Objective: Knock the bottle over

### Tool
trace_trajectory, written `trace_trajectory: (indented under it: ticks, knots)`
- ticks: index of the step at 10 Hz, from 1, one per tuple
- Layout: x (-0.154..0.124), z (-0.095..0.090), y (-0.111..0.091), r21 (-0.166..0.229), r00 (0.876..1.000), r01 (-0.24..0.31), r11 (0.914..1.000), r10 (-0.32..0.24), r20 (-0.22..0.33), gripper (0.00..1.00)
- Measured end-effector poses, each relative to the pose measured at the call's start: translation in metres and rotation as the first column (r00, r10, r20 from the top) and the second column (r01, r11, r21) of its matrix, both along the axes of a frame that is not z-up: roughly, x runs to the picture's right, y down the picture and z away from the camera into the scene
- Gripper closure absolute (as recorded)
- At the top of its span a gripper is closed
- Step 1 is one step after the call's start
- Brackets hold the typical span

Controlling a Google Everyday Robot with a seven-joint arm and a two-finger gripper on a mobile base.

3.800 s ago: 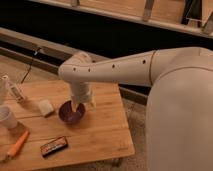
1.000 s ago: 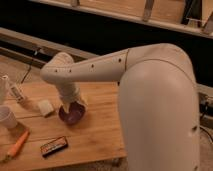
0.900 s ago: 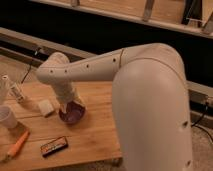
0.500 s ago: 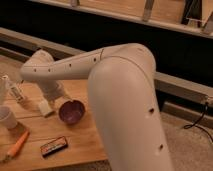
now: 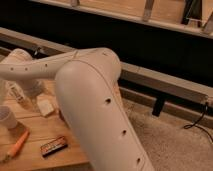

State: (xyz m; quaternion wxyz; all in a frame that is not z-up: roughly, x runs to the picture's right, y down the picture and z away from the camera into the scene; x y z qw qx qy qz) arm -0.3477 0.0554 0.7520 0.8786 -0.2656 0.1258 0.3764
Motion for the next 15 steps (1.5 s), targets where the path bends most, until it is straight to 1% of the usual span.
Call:
trace_trajectory:
  ticks: [1, 2, 3, 5, 6, 7, 8, 12, 15]
  knots:
    - [-0.012, 0.003, -0.002, 0.006, 1.0, 0.018, 0.9998, -0.018, 0.017, 0.38]
    - [-0.027, 0.007, -0.005, 0.016, 0.999, 0.037, 0.9992, -0.037, 0.04, 0.45]
    - [-0.047, 0.014, -0.007, 0.029, 0.996, 0.058, 0.9979, -0.06, 0.065, 0.59]
    - [-0.068, 0.023, -0.009, 0.038, 0.993, 0.076, 0.9964, -0.079, 0.088, 0.77]
    - [-0.079, 0.027, -0.008, 0.04, 0.991, 0.091, 0.9951, -0.094, 0.097, 0.89]
    - [-0.086, 0.029, -0.008, 0.041, 0.989, 0.102, 0.9939, -0.106, 0.102, 0.96]
    - [-0.095, 0.032, -0.007, 0.041, 0.987, 0.114, 0.9926, -0.118, 0.108, 1.0]
    - [-0.119, 0.042, -0.008, 0.032, 0.984, 0.128, 0.9912, -0.131, 0.119, 1.0]
    - [-0.137, 0.053, -0.009, 0.0, 0.984, 0.126, 0.992, -0.125, 0.129, 1.0]
